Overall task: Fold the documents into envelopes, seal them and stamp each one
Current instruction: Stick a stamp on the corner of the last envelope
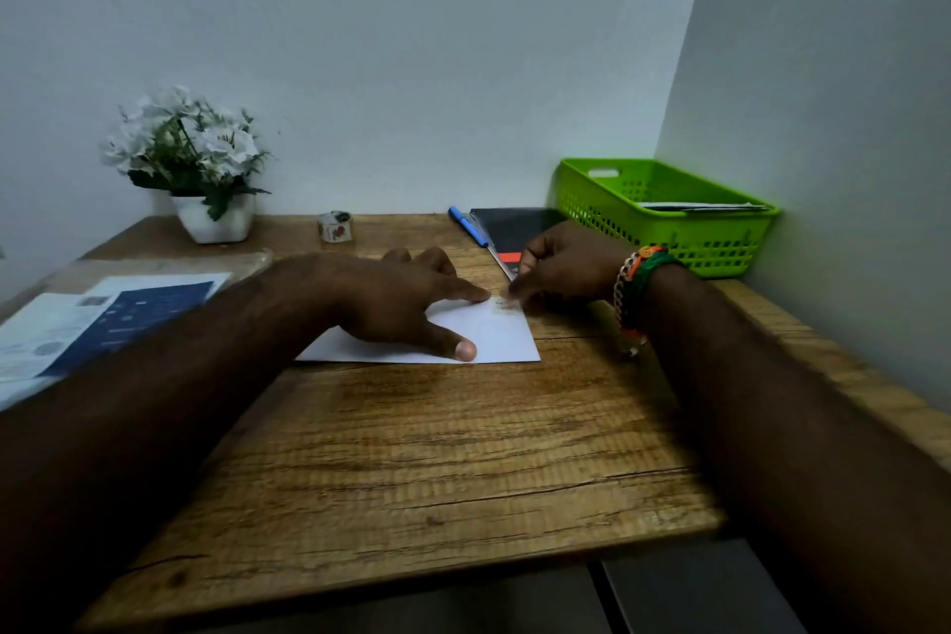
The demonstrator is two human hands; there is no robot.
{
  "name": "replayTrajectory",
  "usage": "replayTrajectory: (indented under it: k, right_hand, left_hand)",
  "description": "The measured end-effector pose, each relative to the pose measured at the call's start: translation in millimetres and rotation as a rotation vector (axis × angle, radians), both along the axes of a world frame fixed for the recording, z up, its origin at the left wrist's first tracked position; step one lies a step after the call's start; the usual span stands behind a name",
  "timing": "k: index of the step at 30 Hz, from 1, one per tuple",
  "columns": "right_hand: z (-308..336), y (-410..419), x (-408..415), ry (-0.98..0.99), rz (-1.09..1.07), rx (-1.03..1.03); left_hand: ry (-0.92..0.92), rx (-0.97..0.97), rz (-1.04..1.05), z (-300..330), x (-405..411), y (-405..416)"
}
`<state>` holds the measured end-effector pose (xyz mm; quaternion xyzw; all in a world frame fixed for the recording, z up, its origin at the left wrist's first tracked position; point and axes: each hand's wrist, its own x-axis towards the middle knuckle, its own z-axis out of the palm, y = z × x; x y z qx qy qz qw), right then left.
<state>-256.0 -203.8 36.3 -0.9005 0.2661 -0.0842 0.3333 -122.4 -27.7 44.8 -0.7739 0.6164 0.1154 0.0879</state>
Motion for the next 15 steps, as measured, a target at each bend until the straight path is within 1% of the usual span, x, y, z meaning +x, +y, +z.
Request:
replayTrajectory:
  k: [3, 7, 10, 13, 15]
  right_hand:
    - [-4.5, 5.3, 7.0, 0.026, 0.015, -0.1]
    - [0.6, 4.5, 3.7, 0.111, 0.122, -0.071]
    - [4.3, 4.5, 0.1, 0.133, 0.162, -0.043]
    - [3.0, 2.0, 0.5, 0.055, 0.092, 0.023]
    - [-3.0, 1.2, 5.4, -0.008, -0.005, 0.005]
  left_hand:
    - [-0.001, 0.003, 0.003, 0.2, 0.7, -0.2]
    - [-0.017, 0.009, 0.006, 1.1, -0.3, -1.4]
    - [-0.019, 0.007, 0.005, 1.0, -0.4, -1.6]
    - [-0.011, 0.011, 0.006, 0.7, 0.1, -2.2]
    - [-0.009, 0.013, 0.01, 0.3, 0.5, -1.6]
